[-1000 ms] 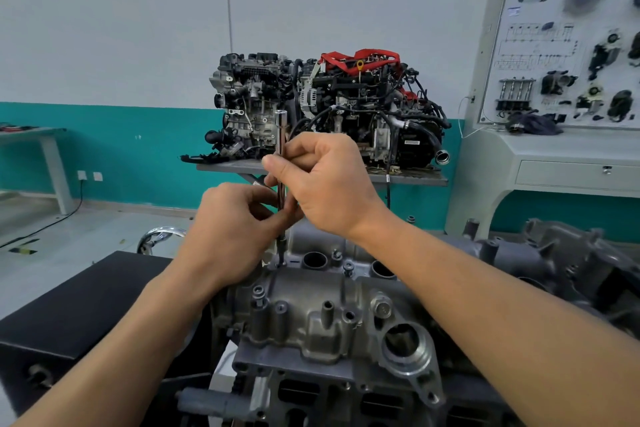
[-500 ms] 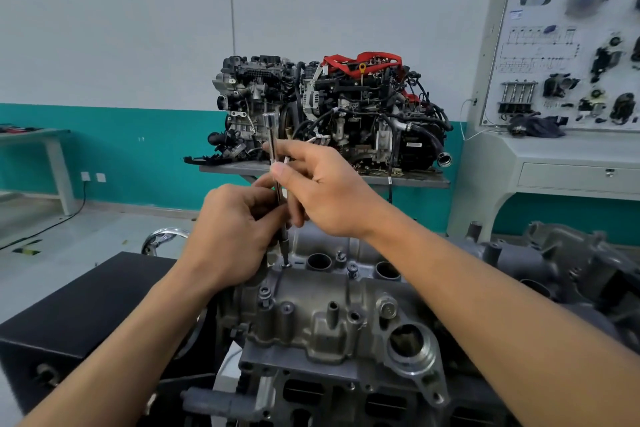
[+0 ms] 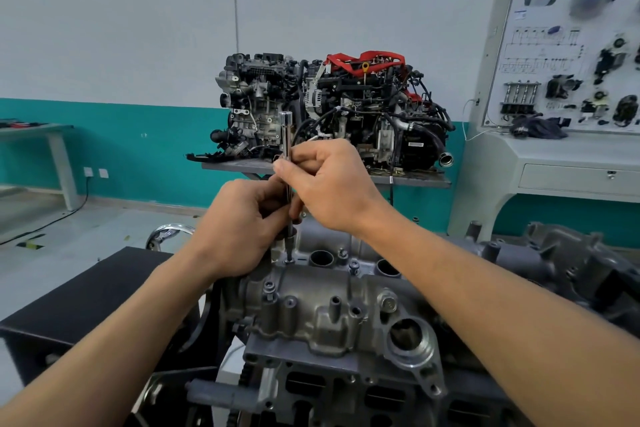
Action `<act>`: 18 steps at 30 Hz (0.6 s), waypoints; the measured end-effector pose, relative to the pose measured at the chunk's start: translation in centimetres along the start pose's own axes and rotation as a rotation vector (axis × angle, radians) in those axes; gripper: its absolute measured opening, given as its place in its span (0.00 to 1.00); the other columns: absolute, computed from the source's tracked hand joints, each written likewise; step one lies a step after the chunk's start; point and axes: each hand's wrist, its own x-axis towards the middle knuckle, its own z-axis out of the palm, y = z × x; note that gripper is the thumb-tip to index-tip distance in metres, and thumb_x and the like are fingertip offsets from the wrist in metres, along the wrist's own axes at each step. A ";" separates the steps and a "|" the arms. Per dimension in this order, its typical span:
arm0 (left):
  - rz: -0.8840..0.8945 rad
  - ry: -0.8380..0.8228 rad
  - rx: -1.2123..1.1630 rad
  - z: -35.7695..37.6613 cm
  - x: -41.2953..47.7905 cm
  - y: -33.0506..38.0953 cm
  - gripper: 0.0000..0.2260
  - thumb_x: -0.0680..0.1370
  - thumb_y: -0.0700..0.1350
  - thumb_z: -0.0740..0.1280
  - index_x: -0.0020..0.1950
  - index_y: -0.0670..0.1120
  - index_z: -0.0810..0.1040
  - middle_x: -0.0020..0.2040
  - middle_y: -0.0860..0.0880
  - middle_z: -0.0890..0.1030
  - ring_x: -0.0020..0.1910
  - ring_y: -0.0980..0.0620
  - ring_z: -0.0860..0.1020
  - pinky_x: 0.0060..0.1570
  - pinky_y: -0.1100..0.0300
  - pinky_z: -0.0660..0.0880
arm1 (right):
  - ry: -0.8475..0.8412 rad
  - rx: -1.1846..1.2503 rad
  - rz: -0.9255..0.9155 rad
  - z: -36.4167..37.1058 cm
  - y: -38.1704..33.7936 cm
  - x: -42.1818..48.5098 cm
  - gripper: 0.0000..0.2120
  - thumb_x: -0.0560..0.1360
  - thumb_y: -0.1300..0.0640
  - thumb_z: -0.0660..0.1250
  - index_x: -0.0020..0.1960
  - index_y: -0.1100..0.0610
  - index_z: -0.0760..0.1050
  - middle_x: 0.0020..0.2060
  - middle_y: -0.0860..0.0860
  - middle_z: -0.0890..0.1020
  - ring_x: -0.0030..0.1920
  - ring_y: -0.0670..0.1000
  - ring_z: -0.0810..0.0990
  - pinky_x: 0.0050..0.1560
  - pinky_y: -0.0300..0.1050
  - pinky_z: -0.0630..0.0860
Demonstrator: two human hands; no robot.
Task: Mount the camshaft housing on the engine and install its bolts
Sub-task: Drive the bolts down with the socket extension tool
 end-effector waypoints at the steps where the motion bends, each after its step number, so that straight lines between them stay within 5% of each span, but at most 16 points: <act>1: 0.006 0.029 -0.009 0.0 0.1 0.2 0.07 0.78 0.39 0.69 0.41 0.45 0.82 0.35 0.46 0.84 0.34 0.45 0.81 0.39 0.48 0.80 | -0.012 0.011 0.003 -0.3 -0.3 0.1 0.13 0.80 0.62 0.65 0.40 0.68 0.79 0.30 0.61 0.83 0.23 0.56 0.80 0.25 0.40 0.74; 4: 0.015 0.113 -0.098 0.0 1.1 1.8 0.10 0.77 0.37 0.70 0.39 0.50 0.83 0.33 0.56 0.83 0.32 0.62 0.79 0.36 0.61 0.80 | -0.028 0.053 -0.010 -1.5 -1.6 0.7 0.12 0.81 0.63 0.63 0.45 0.70 0.79 0.23 0.46 0.80 0.21 0.47 0.75 0.24 0.35 0.70; 6: 0.023 0.149 -0.124 0.6 1.9 3.0 0.09 0.76 0.38 0.72 0.41 0.51 0.84 0.33 0.60 0.84 0.32 0.64 0.81 0.37 0.63 0.80 | -0.031 0.051 -0.019 -2.7 -2.1 1.1 0.11 0.82 0.64 0.61 0.49 0.72 0.77 0.21 0.43 0.78 0.20 0.44 0.72 0.24 0.35 0.70; 11: -0.028 0.139 -0.140 3.8 2.2 4.2 0.04 0.73 0.45 0.76 0.39 0.47 0.85 0.31 0.48 0.84 0.30 0.47 0.82 0.35 0.46 0.81 | -0.095 -0.061 0.055 -5.7 -1.1 -0.5 0.10 0.83 0.64 0.58 0.54 0.69 0.76 0.22 0.49 0.77 0.21 0.44 0.73 0.26 0.33 0.69; 15: -0.075 0.085 -0.137 5.4 2.1 4.4 0.07 0.72 0.47 0.78 0.37 0.47 0.85 0.31 0.49 0.84 0.29 0.49 0.82 0.35 0.46 0.81 | -0.133 -0.060 0.052 -7.2 -0.1 -2.1 0.07 0.82 0.65 0.60 0.55 0.63 0.77 0.39 0.53 0.86 0.24 0.49 0.79 0.28 0.39 0.74; 18: -0.069 0.081 -0.182 5.6 2.2 4.4 0.09 0.72 0.48 0.78 0.36 0.46 0.83 0.30 0.46 0.83 0.29 0.43 0.81 0.33 0.44 0.80 | -0.128 -0.014 0.025 -7.9 0.2 -2.3 0.07 0.82 0.65 0.60 0.55 0.64 0.76 0.39 0.49 0.87 0.24 0.49 0.79 0.29 0.41 0.75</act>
